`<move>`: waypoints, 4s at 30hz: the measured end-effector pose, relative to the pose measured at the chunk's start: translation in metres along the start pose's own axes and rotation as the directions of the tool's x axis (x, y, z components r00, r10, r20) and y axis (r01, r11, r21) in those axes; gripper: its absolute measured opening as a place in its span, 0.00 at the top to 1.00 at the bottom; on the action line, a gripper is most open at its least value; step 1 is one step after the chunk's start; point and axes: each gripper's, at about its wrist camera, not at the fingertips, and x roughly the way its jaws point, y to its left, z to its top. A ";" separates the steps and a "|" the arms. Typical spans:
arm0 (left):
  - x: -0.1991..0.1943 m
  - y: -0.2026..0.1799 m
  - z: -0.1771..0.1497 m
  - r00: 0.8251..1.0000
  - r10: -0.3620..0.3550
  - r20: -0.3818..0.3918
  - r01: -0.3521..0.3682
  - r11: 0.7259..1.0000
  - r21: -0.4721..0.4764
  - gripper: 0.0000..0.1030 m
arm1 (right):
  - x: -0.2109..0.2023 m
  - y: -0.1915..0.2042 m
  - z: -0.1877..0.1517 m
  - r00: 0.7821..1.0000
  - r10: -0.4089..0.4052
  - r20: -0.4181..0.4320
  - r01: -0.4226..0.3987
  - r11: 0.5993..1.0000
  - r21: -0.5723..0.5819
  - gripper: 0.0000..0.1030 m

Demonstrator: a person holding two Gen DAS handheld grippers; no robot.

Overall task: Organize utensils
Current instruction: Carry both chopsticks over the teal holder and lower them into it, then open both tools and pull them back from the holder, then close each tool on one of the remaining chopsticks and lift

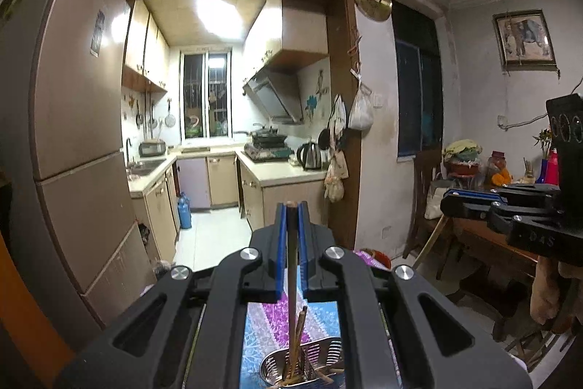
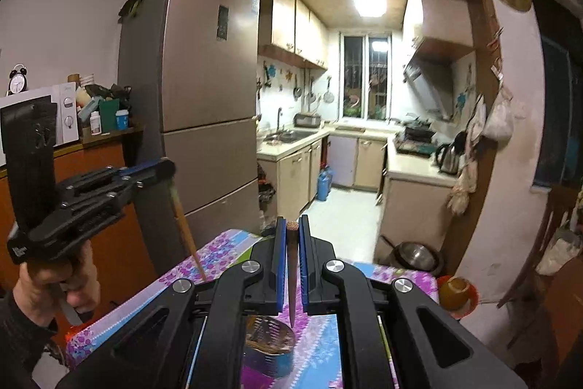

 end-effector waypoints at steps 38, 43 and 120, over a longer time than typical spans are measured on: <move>-0.022 0.030 -0.101 0.996 0.012 -0.086 -0.012 1.000 -0.005 0.58 | 0.003 0.001 -0.091 1.000 0.024 -0.002 -0.024 0.998 0.064 0.86; -0.089 0.013 -0.166 0.990 -0.052 -0.132 0.052 0.999 -0.007 0.57 | -0.067 0.023 -0.166 0.999 0.007 0.051 -0.009 0.999 0.038 0.84; -0.158 -0.022 -0.392 0.979 -0.038 -0.199 0.040 0.999 0.007 0.93 | -0.061 0.199 -0.429 0.966 -0.235 -0.112 0.252 0.952 0.175 0.93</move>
